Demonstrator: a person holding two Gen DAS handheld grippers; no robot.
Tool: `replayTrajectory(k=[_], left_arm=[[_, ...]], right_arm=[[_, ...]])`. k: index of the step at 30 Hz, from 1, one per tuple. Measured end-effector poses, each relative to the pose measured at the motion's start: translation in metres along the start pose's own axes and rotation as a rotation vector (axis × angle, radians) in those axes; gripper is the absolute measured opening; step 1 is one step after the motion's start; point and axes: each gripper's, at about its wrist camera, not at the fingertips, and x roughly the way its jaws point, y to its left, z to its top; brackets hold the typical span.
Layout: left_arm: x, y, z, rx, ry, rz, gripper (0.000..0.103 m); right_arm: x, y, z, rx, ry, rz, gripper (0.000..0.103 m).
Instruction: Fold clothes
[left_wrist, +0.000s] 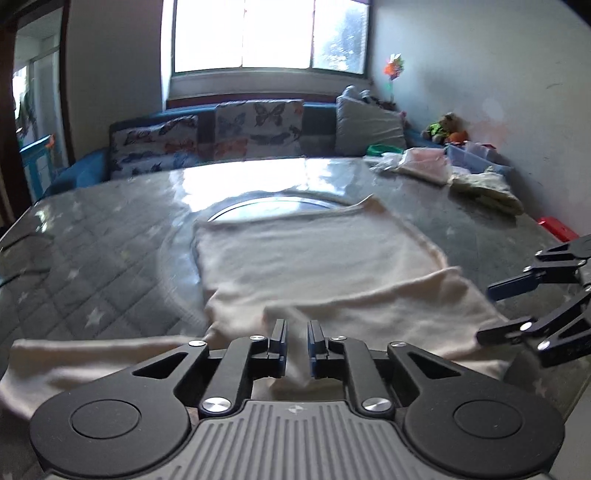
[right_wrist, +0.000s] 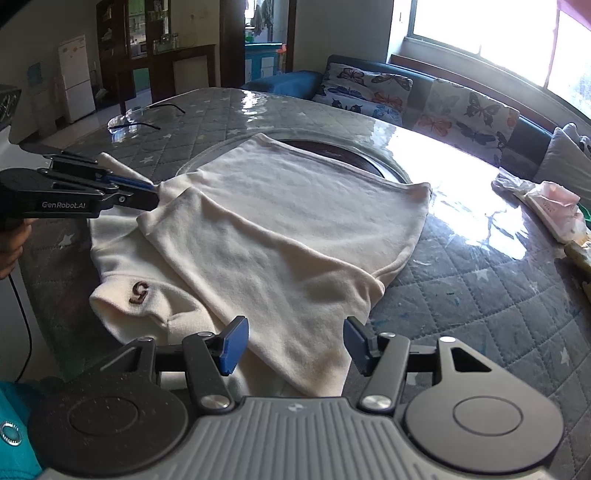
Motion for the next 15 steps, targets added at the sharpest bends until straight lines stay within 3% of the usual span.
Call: replayTrajectory(k=[6, 10, 15], left_arm=[[0.022, -0.001, -0.002, -0.006, 0.08, -0.005, 0.017], [0.011, 0.004, -0.006, -0.017, 0.055, 0.012, 0.027], [0.008, 0.006, -0.011, -0.015, 0.062, 0.017, 0.027]], right_arm=[[0.0, 0.003, -0.002, -0.025, 0.017, -0.002, 0.057], [-0.007, -0.004, -0.009, -0.002, 0.02, -0.022, 0.057], [-0.011, -0.007, -0.017, 0.007, 0.035, -0.032, 0.051]])
